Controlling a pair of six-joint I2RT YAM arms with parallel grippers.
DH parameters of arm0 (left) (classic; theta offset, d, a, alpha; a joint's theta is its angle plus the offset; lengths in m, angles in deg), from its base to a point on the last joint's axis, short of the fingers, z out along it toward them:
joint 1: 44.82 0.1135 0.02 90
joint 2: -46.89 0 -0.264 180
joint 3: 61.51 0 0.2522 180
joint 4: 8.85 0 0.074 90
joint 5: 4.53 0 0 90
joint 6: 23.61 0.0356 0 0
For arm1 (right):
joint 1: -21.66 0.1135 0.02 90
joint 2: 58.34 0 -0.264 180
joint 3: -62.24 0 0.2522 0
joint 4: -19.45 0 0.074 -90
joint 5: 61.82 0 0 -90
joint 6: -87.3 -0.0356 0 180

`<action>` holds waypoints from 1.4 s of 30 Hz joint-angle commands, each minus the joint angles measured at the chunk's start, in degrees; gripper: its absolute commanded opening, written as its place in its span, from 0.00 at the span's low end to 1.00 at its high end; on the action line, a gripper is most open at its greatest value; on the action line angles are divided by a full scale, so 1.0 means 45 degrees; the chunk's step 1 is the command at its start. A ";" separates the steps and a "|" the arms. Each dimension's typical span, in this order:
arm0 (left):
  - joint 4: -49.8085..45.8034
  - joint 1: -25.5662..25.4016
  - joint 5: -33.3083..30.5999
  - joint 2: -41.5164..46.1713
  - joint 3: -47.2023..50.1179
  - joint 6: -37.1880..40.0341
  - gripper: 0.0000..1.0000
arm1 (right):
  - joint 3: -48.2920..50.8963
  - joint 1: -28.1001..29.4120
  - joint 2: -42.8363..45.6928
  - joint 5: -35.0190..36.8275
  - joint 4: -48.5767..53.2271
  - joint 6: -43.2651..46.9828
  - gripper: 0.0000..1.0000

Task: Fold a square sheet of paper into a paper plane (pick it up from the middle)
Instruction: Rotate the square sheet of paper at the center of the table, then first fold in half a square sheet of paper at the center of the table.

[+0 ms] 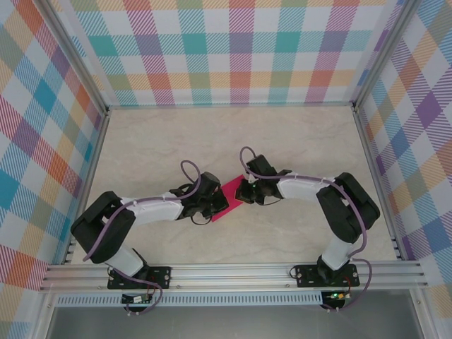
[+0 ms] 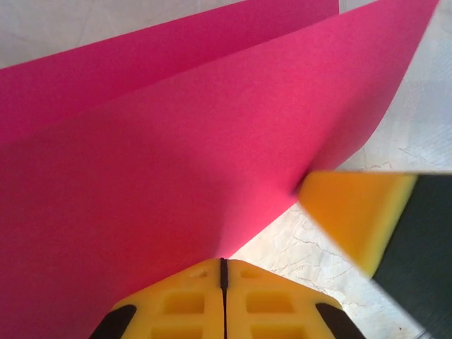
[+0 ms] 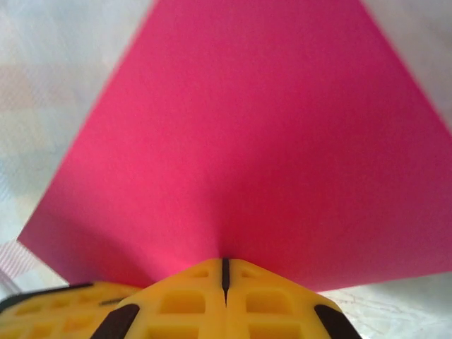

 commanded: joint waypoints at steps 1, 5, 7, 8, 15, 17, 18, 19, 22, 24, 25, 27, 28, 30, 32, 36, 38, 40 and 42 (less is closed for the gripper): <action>0.0472 -0.0123 0.0008 -0.0254 0.0213 -0.0209 0.04 | 0.0325 -0.0017 -0.0021 -0.1212 -0.1548 -0.0298 0.02; 0.0453 -0.0131 0.0077 -0.0379 0.0172 -0.0141 0.03 | 0.0388 -0.0009 -0.0375 -0.1383 -0.1704 -0.0380 0.01; 0.0490 -0.0138 0.0154 -0.0483 0.0134 -0.0131 0.03 | 0.0377 0.0011 -0.0637 -0.1402 -0.1699 -0.0406 0.00; 0.0528 -0.0120 0.0183 -0.0524 0.0135 -0.0141 0.02 | 0.0377 0.0003 -0.0750 -0.1385 -0.1703 -0.0405 0.00; 0.0782 -0.0130 0.0427 -0.0893 0.0105 -0.0054 0.00 | 0.0492 0.0008 -0.1103 -0.1438 -0.1774 -0.0272 0.00; 0.0942 -0.0130 0.0489 -0.0973 0.0115 0.0012 0.00 | 0.0599 0.0018 -0.1211 -0.1494 -0.1820 -0.0253 0.00; 0.1063 -0.0138 0.0518 -0.1014 0.0168 0.0008 0.00 | 0.0654 0.0015 -0.1252 -0.1486 -0.1836 -0.0235 0.00; 0.1147 -0.0131 0.0540 -0.1037 0.0190 0.0014 0.00 | 0.0713 0.0008 -0.1279 -0.1477 -0.1870 -0.0218 0.00; 0.1330 -0.0123 0.0557 -0.1099 0.0266 0.0060 0.00 | 0.0930 0.0011 -0.1297 -0.1509 -0.2092 -0.0170 0.00; 0.1469 -0.0129 0.0629 -0.1189 0.0311 0.0047 0.00 | 0.0999 0.0006 -0.1276 -0.1524 -0.2248 -0.0195 0.00; 0.1524 -0.0121 0.0642 -0.1211 0.0343 0.0037 0.00 | 0.1031 0.0017 -0.1271 -0.1565 -0.2344 -0.0177 0.00; 0.1455 -0.0119 0.0587 -0.1212 0.0398 -0.0016 0.00 | 0.1070 0.0028 -0.1149 -0.1691 -0.2626 -0.0158 0.00; 0.1370 -0.0126 0.0517 -0.1183 0.0412 -0.0014 0.00 | 0.1090 0.0018 -0.1036 -0.1730 -0.2777 -0.0141 0.00; 0.1043 -0.0125 0.0264 -0.1080 0.0427 0.0040 0.00 | 0.1153 0.0017 -0.0684 -0.1714 -0.2974 -0.0088 0.00; 0.0865 -0.0121 0.0117 -0.1039 0.0447 0.0099 0.00 | 0.1230 0.0015 -0.0288 -0.1570 -0.3022 -0.0078 0.00; 0.0974 -0.0137 0.0153 -0.1122 0.0562 0.0085 0.00 | 0.1475 0.0019 0.0053 -0.1502 -0.2976 -0.0147 0.00; 0.1048 -0.0128 0.0165 -0.1191 0.0530 0.0102 0.00 | 0.1593 0.0024 -0.0072 -0.1591 -0.3010 -0.0278 0.00; 0.1063 -0.0122 0.0193 -0.1209 0.0506 0.0071 0.00 | 0.1639 0.0079 -0.0244 -0.1603 -0.3008 -0.0379 0.00; 0.1049 -0.0125 0.0174 -0.1211 0.0503 0.0067 0.00 | 0.1646 0.0148 -0.0420 -0.1584 -0.2969 -0.0415 0.00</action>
